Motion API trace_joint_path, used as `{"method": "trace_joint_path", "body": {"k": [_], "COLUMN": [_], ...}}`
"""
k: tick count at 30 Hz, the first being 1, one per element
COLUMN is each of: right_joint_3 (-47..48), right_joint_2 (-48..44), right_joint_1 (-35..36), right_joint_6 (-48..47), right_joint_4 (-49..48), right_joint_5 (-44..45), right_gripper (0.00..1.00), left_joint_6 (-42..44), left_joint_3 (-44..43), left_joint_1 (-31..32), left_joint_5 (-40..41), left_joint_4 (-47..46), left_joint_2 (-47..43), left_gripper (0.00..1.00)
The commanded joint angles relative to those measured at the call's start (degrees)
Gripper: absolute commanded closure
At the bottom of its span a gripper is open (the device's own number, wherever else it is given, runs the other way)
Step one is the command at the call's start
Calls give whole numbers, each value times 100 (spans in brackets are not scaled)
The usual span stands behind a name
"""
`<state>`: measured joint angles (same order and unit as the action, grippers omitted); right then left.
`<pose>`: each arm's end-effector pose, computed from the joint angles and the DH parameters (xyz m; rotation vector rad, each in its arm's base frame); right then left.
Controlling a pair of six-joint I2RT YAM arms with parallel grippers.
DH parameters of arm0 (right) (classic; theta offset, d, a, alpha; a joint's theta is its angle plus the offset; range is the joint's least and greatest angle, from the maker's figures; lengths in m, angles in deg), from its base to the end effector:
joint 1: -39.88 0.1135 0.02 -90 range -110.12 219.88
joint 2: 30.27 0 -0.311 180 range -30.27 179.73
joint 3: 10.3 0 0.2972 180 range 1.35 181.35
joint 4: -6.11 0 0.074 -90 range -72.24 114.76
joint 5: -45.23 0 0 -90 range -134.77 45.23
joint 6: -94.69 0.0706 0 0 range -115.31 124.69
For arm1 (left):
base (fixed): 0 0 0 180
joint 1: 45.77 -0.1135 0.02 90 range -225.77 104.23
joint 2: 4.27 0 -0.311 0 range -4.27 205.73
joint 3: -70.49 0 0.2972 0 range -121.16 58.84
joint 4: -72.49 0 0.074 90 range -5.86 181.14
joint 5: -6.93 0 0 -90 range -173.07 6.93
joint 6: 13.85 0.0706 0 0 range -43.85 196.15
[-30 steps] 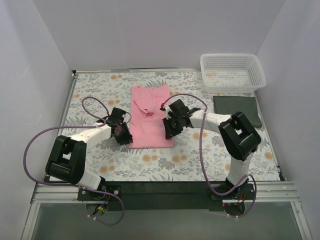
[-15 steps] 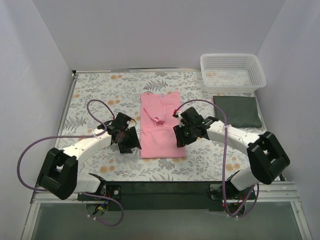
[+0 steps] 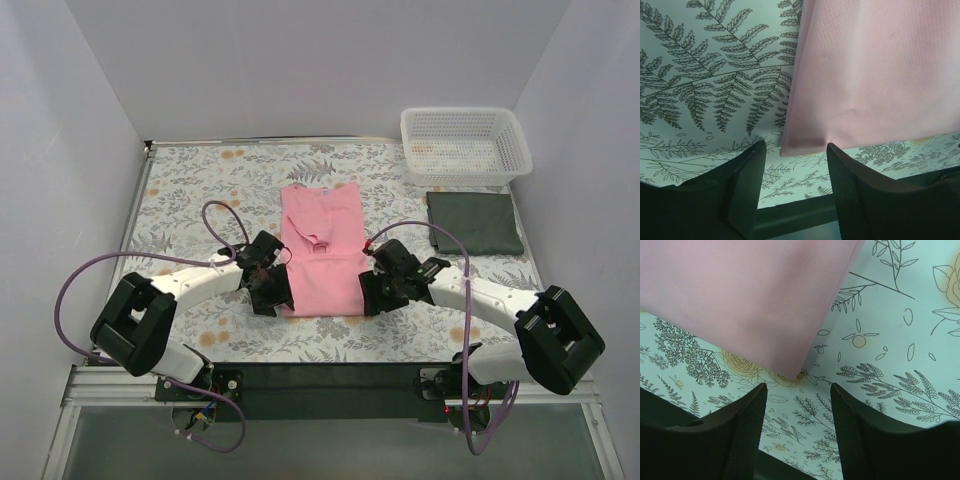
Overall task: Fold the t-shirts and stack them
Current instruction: Fold the tshirt
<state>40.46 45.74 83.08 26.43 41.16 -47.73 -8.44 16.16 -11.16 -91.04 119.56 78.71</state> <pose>0.2054 0.1979 0.1630 -0.5203 2.6465 0.4427 0.2235 -0.1661 0.1402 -1.2864 2.8242 -0.4447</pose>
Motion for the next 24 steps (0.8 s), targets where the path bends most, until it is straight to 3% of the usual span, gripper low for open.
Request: {"method": "trace_joint_path", "body": {"k": [1, 14, 24], "right_joint_3": [-114, -123, 17], "right_joint_2": [-253, -121, 90], "right_joint_1": [66, 329, 417], "right_joint_6": [410, 902, 973], "right_joint_4": [-283, -424, -389], "right_joint_5": [164, 709, 771], "right_gripper": [48, 50, 58], "left_joint_6": [-83, -145, -145], "left_joint_3": [-92, -171, -180], "left_joint_1": [151, 353, 371], "left_joint_5": [251, 375, 357], "left_joint_4": [-26, 88, 88], "left_joint_2": [192, 395, 403], "left_gripper": [53, 84, 91]}}
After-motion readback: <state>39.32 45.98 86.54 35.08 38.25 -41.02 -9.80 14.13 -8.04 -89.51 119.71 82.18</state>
